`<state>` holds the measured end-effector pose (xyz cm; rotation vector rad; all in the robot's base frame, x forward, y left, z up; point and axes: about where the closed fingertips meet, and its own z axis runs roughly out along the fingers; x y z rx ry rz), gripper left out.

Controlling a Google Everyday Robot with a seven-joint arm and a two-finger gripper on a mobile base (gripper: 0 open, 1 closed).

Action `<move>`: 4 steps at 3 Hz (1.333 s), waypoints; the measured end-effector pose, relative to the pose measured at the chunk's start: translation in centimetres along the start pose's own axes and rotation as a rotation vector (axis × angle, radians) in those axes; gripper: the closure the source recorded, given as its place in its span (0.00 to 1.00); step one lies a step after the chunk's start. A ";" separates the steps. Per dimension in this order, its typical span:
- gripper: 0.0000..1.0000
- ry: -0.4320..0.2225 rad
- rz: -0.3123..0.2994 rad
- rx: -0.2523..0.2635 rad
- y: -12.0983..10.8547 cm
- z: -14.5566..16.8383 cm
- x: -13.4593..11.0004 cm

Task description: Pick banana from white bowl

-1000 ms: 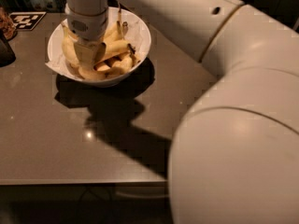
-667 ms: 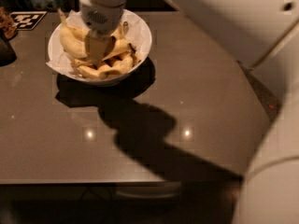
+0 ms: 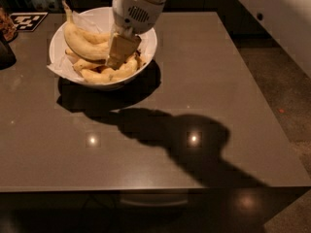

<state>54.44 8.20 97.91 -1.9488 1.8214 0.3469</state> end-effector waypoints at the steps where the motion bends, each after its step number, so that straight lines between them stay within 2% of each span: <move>1: 1.00 -0.009 -0.033 0.006 0.1 -0.4 -0.4; 2: 1.00 -0.018 0.024 0.024 2.5 -2.1 -0.5; 3: 1.00 -0.048 0.105 0.062 6.0 -4.2 0.4; 4: 1.00 -0.063 0.164 0.078 8.2 -5.1 1.9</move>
Offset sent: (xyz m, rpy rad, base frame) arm -0.0689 -0.0321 0.0308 0.0377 0.0158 -0.1233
